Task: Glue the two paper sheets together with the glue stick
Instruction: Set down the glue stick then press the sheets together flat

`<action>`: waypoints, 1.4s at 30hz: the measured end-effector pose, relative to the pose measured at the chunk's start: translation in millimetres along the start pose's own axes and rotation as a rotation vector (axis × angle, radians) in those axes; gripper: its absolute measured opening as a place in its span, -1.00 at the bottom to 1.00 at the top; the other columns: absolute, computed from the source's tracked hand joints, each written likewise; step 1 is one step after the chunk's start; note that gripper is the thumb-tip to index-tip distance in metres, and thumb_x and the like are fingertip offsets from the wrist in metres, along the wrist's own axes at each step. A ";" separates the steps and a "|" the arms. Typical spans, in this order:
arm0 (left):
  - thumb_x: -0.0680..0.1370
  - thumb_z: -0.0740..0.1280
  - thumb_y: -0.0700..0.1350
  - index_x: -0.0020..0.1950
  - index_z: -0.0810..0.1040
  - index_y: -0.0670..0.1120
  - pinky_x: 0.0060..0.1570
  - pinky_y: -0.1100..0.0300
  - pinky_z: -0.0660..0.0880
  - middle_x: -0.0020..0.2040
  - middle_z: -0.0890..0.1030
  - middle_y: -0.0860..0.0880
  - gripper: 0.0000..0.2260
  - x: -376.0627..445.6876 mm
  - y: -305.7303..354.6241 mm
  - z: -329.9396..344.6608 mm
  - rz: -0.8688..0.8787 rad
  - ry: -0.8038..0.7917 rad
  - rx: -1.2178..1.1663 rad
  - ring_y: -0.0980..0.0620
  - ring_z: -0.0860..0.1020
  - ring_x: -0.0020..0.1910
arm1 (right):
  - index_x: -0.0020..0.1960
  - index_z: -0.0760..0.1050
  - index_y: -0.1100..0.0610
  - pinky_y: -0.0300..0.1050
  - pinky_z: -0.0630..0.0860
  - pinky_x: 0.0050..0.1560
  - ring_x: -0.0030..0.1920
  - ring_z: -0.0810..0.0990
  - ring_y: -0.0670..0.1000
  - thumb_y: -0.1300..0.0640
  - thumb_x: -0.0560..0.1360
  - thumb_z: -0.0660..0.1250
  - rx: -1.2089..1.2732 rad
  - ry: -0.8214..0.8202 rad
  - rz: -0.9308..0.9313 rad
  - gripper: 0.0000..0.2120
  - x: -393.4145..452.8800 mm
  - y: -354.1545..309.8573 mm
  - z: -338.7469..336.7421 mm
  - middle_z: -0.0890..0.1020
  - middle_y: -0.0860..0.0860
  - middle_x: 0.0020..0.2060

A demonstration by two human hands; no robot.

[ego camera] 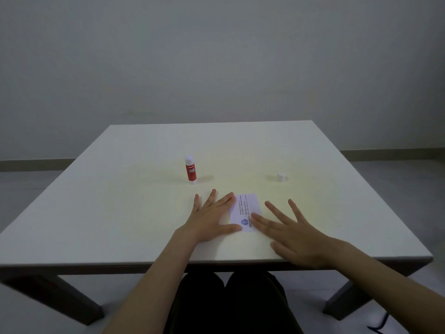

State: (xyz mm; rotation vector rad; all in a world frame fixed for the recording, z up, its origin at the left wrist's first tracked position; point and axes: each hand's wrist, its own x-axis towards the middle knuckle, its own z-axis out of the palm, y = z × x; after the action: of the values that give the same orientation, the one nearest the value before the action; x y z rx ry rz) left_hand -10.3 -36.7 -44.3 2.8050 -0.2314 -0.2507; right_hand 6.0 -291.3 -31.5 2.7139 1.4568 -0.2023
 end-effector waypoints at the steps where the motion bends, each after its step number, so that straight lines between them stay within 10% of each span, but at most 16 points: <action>1: 0.46 0.14 0.34 0.54 -0.11 0.08 0.43 -0.23 -0.34 0.57 -0.09 0.20 -0.22 -0.1 -0.2 0.0 0.002 0.000 0.002 -0.02 -0.26 0.54 | 0.45 -0.37 -0.19 0.19 -0.56 0.37 0.44 -0.48 -0.06 -0.08 0.60 -0.16 0.009 -0.011 -0.022 -0.47 -5.7 0.7 0.8 -0.26 -0.28 0.48; 42: 0.44 0.08 0.41 0.54 -0.20 0.06 0.44 -0.22 -0.36 0.57 -0.17 0.17 -0.16 3.4 -3.7 0.7 -0.009 -0.046 0.030 0.01 -0.31 0.53 | 0.50 -0.28 -0.09 0.07 -0.60 0.29 0.49 -0.36 -0.08 -0.10 0.56 -0.13 0.074 0.118 0.058 -0.43 22.7 -23.9 13.8 -0.24 -0.20 0.50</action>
State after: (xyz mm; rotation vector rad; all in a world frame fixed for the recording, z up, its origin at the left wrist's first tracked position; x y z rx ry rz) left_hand -6.7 -34.0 -46.6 2.8325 -0.2342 -0.3164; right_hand -2.8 -260.9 -48.0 2.8684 1.4232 -0.0961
